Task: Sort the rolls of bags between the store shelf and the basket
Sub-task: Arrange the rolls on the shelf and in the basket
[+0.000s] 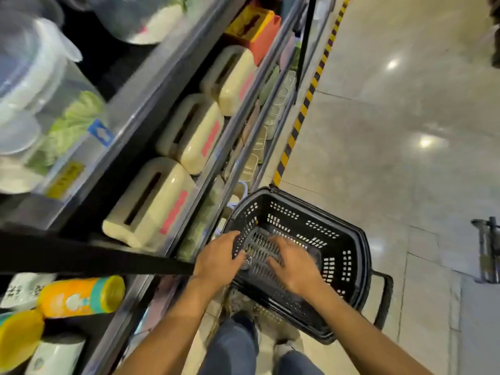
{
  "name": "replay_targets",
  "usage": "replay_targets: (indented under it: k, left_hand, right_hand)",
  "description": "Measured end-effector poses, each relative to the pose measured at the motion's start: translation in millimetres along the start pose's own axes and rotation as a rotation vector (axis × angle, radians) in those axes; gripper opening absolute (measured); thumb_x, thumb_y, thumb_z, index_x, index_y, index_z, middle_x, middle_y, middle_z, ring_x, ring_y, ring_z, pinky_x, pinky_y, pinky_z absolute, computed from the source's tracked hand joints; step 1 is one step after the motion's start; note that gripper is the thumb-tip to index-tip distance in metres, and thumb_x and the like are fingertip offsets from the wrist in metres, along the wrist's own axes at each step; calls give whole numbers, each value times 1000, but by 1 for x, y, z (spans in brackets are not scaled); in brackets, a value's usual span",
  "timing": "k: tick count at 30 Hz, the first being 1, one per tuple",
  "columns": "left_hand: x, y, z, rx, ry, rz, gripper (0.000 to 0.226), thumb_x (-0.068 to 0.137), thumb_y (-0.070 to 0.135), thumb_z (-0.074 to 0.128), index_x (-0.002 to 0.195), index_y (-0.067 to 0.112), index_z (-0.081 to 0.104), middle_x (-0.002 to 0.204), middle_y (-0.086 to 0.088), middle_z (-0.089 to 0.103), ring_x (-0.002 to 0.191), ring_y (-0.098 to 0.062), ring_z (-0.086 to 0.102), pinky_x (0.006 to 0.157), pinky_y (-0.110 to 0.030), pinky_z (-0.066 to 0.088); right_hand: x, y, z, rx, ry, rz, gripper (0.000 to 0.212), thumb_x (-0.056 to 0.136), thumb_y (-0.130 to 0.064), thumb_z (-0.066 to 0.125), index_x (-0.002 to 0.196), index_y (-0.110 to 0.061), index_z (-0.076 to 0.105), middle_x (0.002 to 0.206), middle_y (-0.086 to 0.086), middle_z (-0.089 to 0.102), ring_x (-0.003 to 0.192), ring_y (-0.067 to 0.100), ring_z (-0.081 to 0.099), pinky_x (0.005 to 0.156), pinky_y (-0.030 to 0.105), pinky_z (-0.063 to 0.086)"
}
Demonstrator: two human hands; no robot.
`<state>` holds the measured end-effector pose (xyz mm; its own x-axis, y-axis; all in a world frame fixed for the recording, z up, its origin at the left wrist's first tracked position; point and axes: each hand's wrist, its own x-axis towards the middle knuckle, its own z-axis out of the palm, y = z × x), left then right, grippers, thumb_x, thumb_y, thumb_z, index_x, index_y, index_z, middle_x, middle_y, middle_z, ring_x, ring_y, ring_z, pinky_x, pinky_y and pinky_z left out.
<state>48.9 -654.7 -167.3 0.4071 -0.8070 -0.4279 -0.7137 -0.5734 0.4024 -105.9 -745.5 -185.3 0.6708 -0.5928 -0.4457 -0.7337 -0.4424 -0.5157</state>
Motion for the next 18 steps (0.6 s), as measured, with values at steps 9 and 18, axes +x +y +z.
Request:
replay_targets:
  k: [9, 18]
  left_hand:
    - [-177, -20, -22, -121, 337, -282, 48, 91, 40, 55, 137, 27, 45, 135, 3, 54, 121, -21, 52, 95, -32, 43]
    - [-302, -88, -35, -214, 619, -614, 51, 96, 39, 47, 143, 22, 35, 145, -1, 43, 131, -19, 42, 104, -28, 34]
  right_hand:
    - [-84, -95, -12, -101, -123, -435, 55, 96, -35, 48, 145, -17, 30, 139, 7, 46, 120, 24, 51, 96, 33, 42]
    - [-118, -209, 32, -219, -283, -793, 53, 98, -35, 45, 146, -18, 29, 143, 5, 42, 128, 22, 42, 98, 29, 33]
